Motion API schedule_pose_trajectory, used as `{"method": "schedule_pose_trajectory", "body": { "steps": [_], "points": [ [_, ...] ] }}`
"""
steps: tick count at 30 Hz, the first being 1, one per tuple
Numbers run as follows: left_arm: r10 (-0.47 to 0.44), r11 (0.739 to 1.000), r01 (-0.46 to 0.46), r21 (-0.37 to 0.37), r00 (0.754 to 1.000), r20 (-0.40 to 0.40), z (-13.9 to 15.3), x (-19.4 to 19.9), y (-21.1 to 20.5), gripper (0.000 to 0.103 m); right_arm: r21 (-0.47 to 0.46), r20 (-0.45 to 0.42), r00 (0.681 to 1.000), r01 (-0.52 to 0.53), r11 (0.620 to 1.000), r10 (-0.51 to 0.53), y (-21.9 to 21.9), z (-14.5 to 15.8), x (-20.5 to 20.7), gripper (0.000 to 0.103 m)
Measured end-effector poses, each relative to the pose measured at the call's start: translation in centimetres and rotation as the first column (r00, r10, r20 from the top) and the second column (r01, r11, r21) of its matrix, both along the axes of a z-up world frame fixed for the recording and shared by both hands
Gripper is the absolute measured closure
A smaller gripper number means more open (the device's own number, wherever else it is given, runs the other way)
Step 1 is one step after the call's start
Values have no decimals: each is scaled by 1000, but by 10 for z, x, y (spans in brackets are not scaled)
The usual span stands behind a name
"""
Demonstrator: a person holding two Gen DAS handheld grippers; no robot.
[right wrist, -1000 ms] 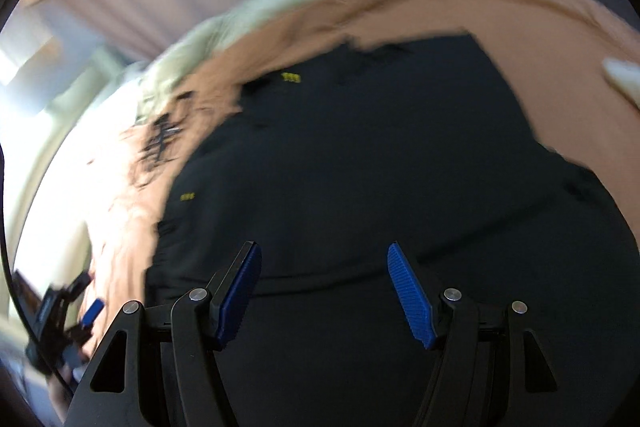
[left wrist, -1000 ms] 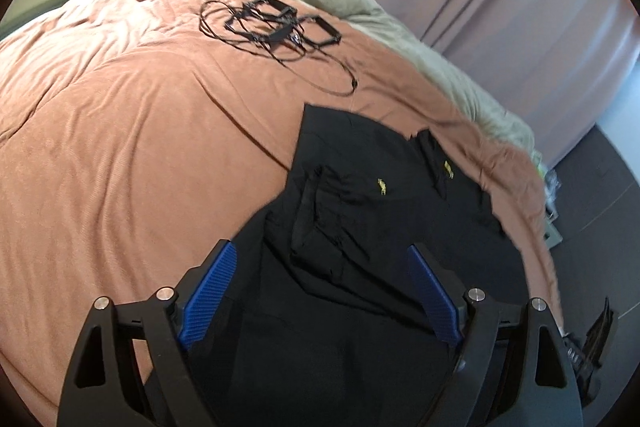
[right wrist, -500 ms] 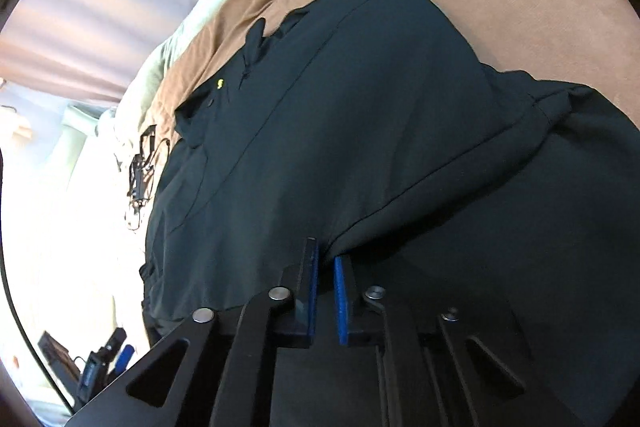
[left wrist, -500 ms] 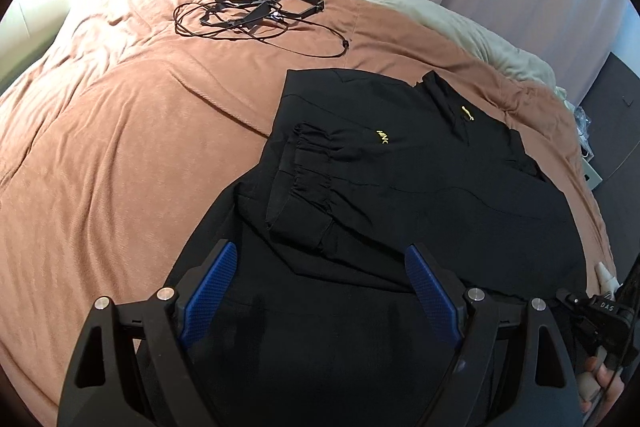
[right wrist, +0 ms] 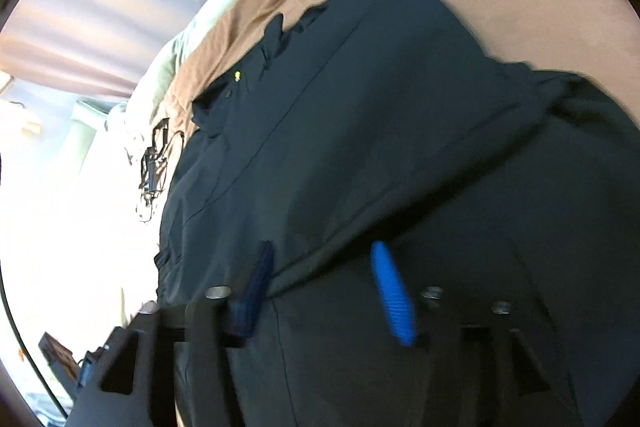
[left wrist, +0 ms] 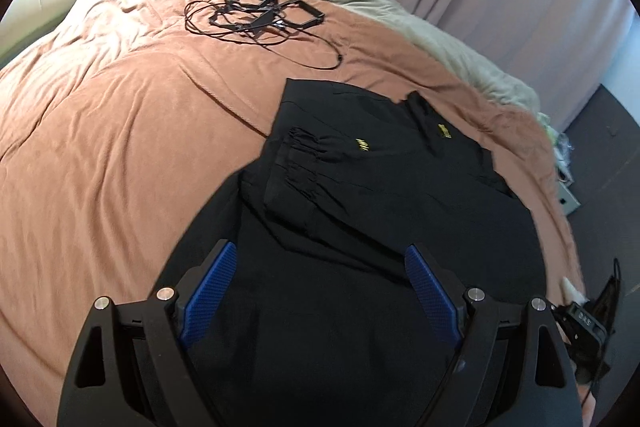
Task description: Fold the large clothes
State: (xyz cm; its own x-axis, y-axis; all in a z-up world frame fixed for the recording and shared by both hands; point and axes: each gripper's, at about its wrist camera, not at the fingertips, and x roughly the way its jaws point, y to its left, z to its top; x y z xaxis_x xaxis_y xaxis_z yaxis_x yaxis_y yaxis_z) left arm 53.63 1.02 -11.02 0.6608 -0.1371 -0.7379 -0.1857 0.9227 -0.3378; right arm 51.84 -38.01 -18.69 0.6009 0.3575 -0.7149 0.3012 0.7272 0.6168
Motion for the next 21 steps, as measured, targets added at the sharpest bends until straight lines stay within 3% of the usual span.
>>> {"method": "schedule_pose_trajectory", "body": {
  "steps": [2, 7, 13, 21],
  "points": [
    [-27, 999, 27, 21, 1000, 8, 6, -18, -5, 15, -15, 31, 999, -9, 1000, 9, -2, 13, -16, 46],
    [-39, 999, 39, -3, 999, 33, 18, -64, -1, 5, -49, 62, 998, -19, 999, 22, -1, 30, -67, 25],
    [-40, 999, 42, -28, 997, 70, 37, -116, 8, 2, -90, 132, 990, -30, 995, 41, 4, 59, -127, 5],
    [-34, 999, 38, -21, 985, 170, 67, -191, 20, 0, -96, 194, 979, -40, 995, 58, 1, 87, -201, 0]
  ]
}}
